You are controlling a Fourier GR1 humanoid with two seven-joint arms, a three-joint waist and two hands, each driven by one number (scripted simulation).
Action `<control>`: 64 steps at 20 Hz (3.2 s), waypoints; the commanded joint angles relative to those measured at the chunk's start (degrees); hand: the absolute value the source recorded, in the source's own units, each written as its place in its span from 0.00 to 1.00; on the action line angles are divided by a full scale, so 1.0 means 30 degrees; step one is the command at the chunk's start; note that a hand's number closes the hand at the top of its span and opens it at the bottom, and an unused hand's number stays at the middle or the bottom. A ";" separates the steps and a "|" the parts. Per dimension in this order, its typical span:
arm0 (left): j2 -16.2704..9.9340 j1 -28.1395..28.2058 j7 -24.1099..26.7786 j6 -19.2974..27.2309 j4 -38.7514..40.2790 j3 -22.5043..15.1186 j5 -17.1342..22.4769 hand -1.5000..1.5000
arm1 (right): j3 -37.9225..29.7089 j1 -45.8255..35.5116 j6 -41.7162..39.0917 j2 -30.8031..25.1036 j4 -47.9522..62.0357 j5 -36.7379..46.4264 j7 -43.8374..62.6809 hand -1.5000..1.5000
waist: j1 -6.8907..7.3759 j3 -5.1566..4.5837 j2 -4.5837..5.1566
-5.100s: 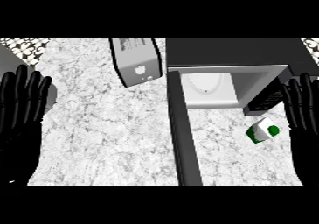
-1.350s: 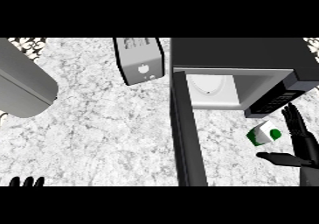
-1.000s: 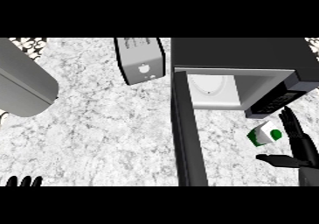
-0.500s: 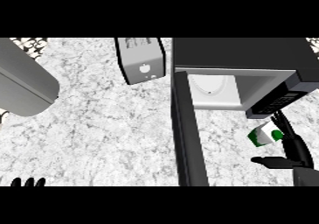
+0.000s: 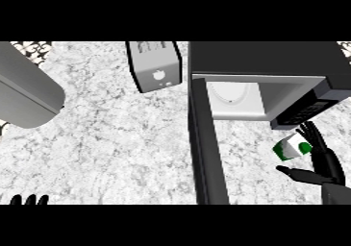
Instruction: Pick up the milk, place it into the microwave and close the microwave
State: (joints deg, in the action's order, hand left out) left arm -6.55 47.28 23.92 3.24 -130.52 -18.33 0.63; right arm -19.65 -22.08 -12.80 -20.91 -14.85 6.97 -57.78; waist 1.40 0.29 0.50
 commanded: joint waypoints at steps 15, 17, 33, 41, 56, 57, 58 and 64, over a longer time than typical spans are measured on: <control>-0.0365 0.0685 0.0714 -0.0309 0.0264 0.0538 0.0550 0.00 | 0.0838 -0.0461 -0.7520 0.1170 -0.1732 -0.1804 -0.0220 1.00 | 0.0000 -0.0040 -0.0179; -0.0273 0.0440 0.0499 -0.0230 0.0354 0.0796 0.0885 0.00 | 0.0829 -0.0446 -0.7022 0.1334 -0.2179 -0.2118 0.0124 1.00 | -0.0193 -0.0072 -0.0187; -0.0605 0.2020 0.1499 -0.0628 -0.0108 0.1478 0.1539 0.00 | 0.3559 0.3440 -0.4116 0.4024 -1.2430 -0.3709 0.5072 1.00 | -0.0931 -0.0174 -0.0447; -0.1081 0.2341 0.2213 -0.1545 0.0640 0.3094 0.3185 0.00 | 0.5458 0.9015 -0.2061 0.6479 -2.2690 -0.5441 1.1420 1.00 | -0.0900 -0.0171 -0.0407; -0.1469 0.3175 0.2165 -0.2911 0.0030 0.4749 0.4297 0.00 | 0.8750 0.6232 0.6512 0.6966 -2.5811 -0.3097 1.5031 1.00 | -0.0204 -0.0096 -0.0185; -0.1070 0.1853 0.2897 -0.2678 0.1666 0.4320 0.3386 0.00 | 0.9865 0.4169 0.9023 0.6967 -2.4417 -0.2894 1.5219 1.00 | -0.0055 -0.0103 -0.0141; -0.1855 0.1195 0.2527 -0.3264 0.2039 0.6175 0.5085 0.00 | 0.8118 0.4220 0.7574 0.6967 -2.2952 -0.2682 1.4469 1.00 | -0.0165 -0.0102 -0.0119; -0.1992 0.2172 0.2220 -0.4323 0.1336 0.6508 0.5646 0.00 | 0.6939 0.1500 0.8716 0.6967 -1.8488 -0.2662 1.4364 1.00 | -0.0090 -0.0089 -0.0133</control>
State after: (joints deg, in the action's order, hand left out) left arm -11.59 53.44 31.14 -7.80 -126.23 -1.34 15.42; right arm 3.05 -12.29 10.54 -0.08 -77.96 -1.51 -14.80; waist 1.03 0.00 0.08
